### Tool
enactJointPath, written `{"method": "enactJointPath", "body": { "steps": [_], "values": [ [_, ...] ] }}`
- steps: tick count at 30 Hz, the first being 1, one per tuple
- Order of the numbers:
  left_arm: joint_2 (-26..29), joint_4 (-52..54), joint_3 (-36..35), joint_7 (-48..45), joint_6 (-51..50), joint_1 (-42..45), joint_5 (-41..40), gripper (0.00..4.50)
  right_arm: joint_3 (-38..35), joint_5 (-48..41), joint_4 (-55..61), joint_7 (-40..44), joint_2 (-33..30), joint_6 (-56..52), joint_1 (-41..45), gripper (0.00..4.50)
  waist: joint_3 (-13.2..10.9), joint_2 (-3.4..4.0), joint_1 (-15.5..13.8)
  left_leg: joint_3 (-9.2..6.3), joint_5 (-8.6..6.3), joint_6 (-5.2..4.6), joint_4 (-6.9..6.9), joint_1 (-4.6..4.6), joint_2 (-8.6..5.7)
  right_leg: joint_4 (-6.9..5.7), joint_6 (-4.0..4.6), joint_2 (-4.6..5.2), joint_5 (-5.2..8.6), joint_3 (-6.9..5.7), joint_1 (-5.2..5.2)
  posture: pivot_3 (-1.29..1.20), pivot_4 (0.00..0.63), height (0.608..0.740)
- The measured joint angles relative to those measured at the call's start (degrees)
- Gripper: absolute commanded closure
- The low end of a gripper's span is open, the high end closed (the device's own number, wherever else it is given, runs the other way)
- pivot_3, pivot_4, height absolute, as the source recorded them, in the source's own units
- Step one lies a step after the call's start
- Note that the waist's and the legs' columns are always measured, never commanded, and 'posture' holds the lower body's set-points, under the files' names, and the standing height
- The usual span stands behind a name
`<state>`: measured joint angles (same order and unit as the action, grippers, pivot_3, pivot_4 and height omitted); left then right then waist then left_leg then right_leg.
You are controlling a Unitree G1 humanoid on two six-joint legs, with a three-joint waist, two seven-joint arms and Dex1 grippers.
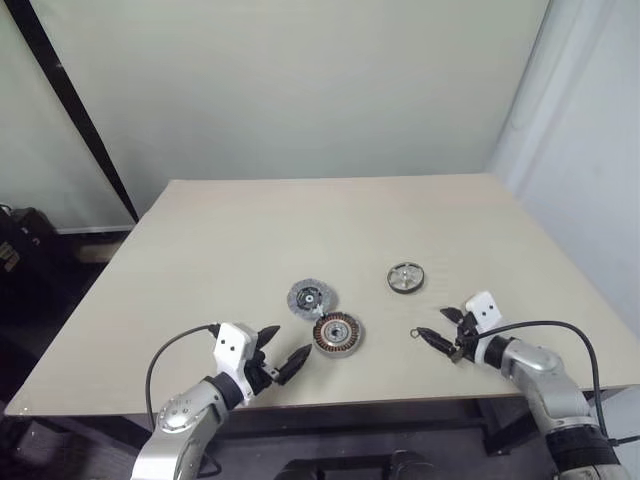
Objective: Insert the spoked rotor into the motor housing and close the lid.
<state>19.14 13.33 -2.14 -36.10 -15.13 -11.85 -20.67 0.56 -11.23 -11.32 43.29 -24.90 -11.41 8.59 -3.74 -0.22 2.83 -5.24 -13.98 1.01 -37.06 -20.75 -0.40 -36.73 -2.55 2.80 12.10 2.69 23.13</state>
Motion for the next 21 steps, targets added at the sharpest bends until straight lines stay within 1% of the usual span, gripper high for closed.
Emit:
{"method": "enactJointPath", "body": {
  "steps": [10, 16, 21],
  "values": [
    [-0.3, 0.2, 0.6, 0.2, 0.1, 1.1, -0.5, 0.05, 0.2, -0.1, 0.9, -0.6, 0.3, -0.5, -0.4, 0.45, 0.0, 0.00, 0.0, 0.01, 0.00, 0.00, 0.04, -0.01, 0.00, -0.01, 0.00, 0.00, 0.00, 0.00, 0.03, 0.00, 0.000, 0.740],
    [-0.2, 0.2, 1.4, -1.0, 0.1, 1.2, -0.5, 0.05, 0.3, 0.0, 4.3, -2.7, 0.9, -4.3, -2.1, 0.45, 0.0, 0.00, 0.0, 0.00, 0.00, 0.00, 0.04, -0.02, 0.00, 0.00, 0.00, 0.00, 0.00, 0.00, 0.04, 0.00, 0.000, 0.740],
    [-0.1, -0.3, 1.8, -2.6, 0.2, 0.7, -0.6, 0.05, 1.9, 0.4, 6.3, -4.5, 2.1, -6.3, -3.3, 0.45, 0.0, 0.01, 0.0, 0.05, -0.01, 0.01, 0.04, -0.02, 0.03, 0.00, 0.00, 0.00, 0.00, 0.00, 0.08, 0.00, 0.000, 0.740]
  ]
}}
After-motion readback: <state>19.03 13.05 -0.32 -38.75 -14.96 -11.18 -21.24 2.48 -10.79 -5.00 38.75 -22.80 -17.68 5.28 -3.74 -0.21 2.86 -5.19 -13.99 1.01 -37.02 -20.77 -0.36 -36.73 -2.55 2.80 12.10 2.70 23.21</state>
